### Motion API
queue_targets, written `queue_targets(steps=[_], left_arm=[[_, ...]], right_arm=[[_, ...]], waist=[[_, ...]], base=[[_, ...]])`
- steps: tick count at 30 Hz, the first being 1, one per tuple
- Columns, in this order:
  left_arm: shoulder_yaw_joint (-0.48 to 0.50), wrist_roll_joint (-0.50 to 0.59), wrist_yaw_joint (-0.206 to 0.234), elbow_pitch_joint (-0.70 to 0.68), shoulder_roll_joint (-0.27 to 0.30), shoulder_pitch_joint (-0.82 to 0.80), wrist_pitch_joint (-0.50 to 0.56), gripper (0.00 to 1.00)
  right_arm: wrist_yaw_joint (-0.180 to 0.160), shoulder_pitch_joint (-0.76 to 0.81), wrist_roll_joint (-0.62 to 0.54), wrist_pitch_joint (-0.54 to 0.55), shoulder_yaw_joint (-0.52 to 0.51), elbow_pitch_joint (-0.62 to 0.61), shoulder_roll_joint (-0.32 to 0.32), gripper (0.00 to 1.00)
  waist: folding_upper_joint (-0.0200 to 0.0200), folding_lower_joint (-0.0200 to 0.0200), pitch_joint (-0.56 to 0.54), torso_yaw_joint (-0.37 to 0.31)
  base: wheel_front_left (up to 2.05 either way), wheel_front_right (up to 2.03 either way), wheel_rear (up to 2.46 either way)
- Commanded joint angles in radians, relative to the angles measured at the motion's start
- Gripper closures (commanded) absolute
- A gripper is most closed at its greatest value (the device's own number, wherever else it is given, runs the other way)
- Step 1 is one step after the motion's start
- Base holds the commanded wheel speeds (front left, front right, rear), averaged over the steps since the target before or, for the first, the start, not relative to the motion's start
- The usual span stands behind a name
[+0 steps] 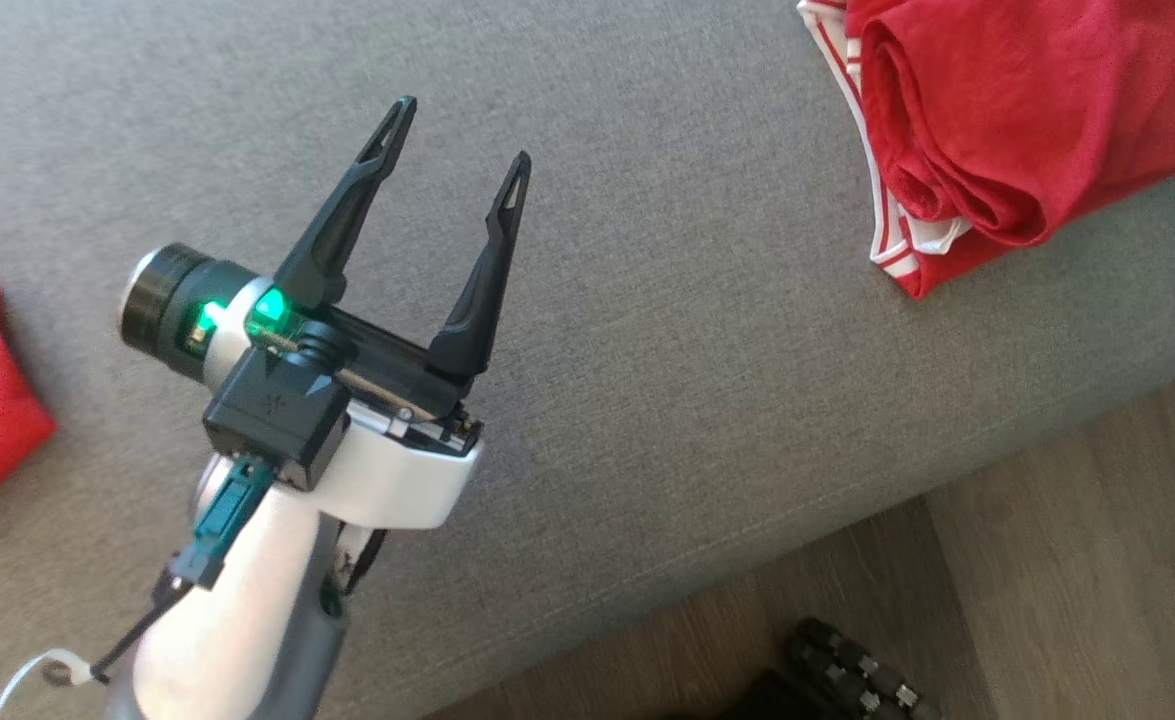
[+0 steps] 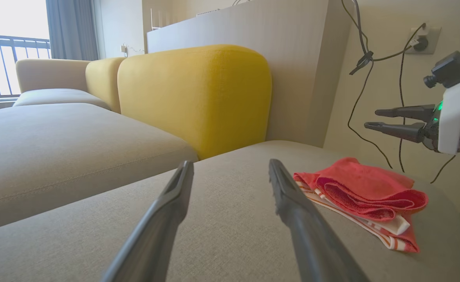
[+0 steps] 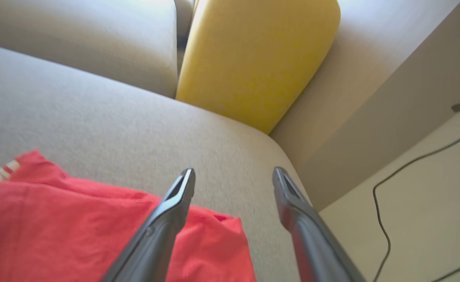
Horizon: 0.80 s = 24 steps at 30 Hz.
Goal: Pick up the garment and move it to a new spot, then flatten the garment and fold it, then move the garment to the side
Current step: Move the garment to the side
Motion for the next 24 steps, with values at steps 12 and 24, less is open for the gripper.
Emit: queue_targets(steps=[12,24], left_arm=[[0.082,-0.064,0.085,-0.016,-0.092,0.089,-0.005,0.0],[0.147,-0.145,0.173,0.035,-0.118,0.243,-0.005,0.0]], right_arm=[[0.0,0.171,0.043,-0.006,0.012,-0.241,0.153,0.0],[0.0,0.407,0.058,-0.032,0.005,-0.328,0.314,0.0]], waist=[[0.0,0.0,-0.221,0.148],[0.0,0.0,-0.388,0.284]], base=[[0.0,0.0,0.0],[0.0,0.0,0.0]])
